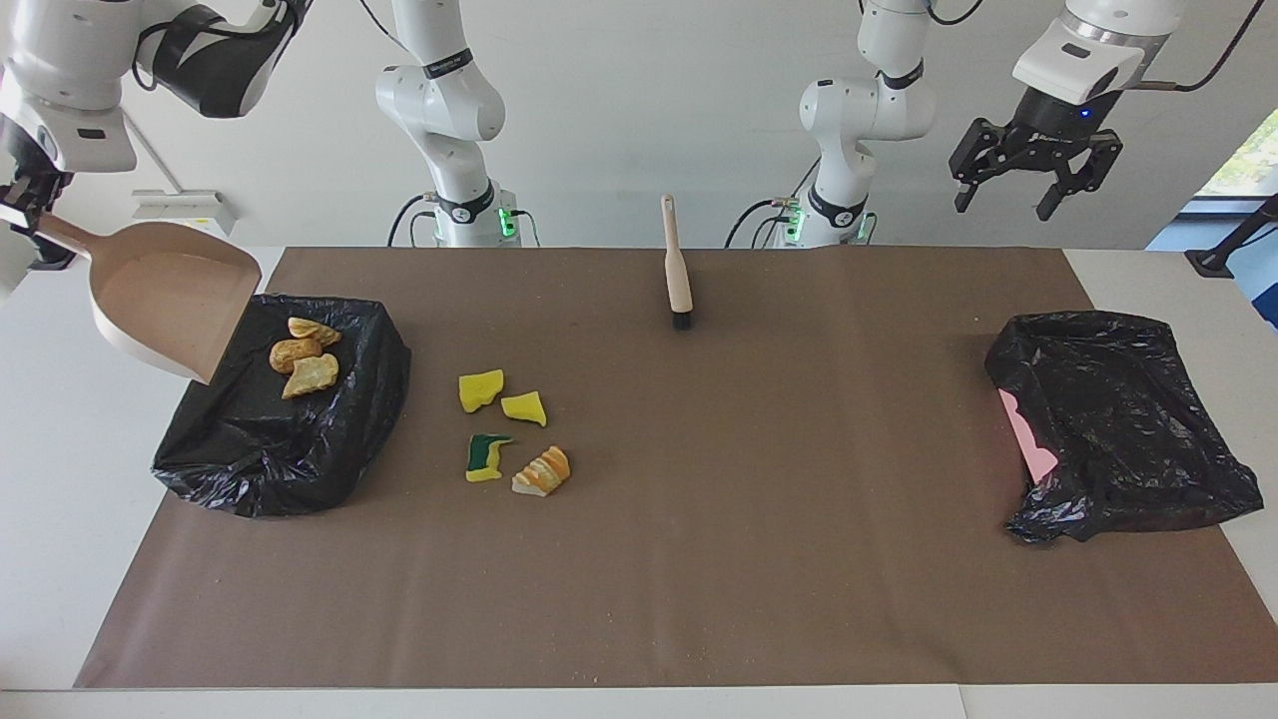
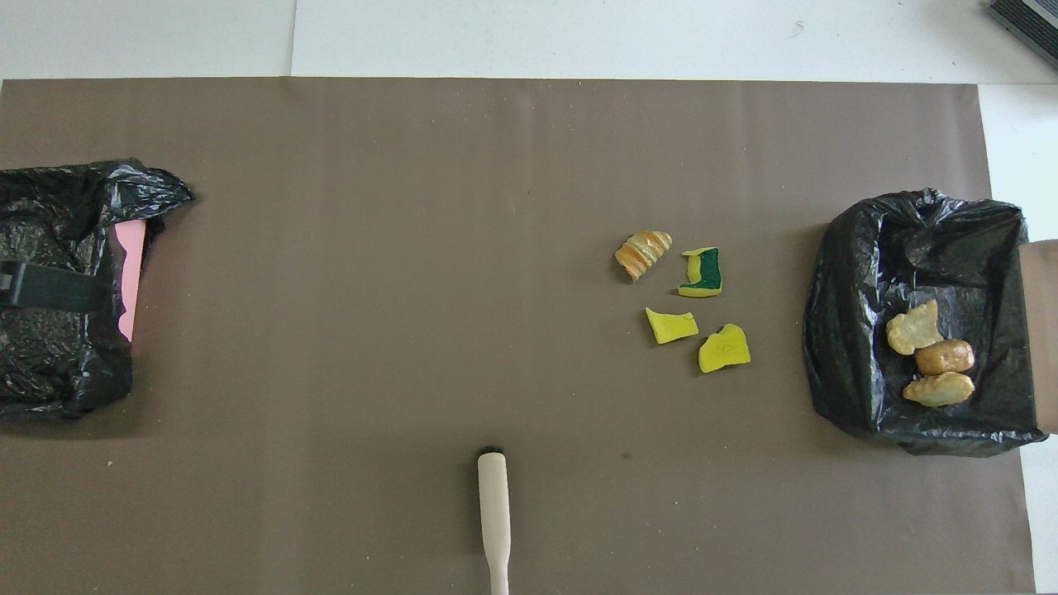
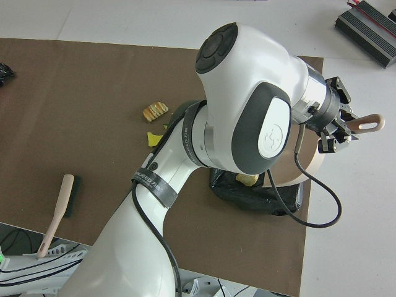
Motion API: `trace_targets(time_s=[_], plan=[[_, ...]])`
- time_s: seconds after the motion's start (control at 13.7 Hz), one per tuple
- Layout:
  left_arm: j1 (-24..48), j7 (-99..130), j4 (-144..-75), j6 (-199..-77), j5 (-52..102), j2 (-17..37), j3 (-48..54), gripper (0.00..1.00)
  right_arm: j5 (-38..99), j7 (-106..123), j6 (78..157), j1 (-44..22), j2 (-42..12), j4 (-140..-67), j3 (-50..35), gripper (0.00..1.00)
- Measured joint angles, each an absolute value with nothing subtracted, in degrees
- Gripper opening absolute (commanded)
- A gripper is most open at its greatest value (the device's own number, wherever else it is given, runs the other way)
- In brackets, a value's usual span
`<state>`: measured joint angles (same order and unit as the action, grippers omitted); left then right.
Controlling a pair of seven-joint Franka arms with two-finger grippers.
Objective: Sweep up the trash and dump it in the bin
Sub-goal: 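Carry the empty dustpan back to the mat center with the right gripper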
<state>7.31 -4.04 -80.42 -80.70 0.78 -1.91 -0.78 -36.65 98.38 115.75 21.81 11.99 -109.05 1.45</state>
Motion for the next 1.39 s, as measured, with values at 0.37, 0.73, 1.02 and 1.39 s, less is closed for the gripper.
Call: trace_targets(time_s=[0.37, 0.73, 1.02, 1.39], plan=[[5.21, -4.86, -78.97, -78.26, 1.31, -1.6, -1.24, 1.0, -26.44, 78.1, 106.72, 21.23, 13.1, -108.71, -7.72, 0.0], [5.0, -4.86, -80.25, -75.67, 1.31, -3.13, -1.25, 1.0, -17.24, 48.02, 102.78, 18.44, 12.63, -109.73, -20.07, 0.0], [4.99, -4.86, -80.26, -75.36, 1.3, -3.17, -1.25, 1.0, -13.29, 23.98, 102.81, 7.81, 8.34, -110.66, -21.04, 0.0], [4.92, -4.85, -80.27, -75.35, 1.0, -3.17, -1.34, 1.0, -11.14, 0.64, 107.02, -0.68, 0.08, -110.26, -21.01, 0.0]])
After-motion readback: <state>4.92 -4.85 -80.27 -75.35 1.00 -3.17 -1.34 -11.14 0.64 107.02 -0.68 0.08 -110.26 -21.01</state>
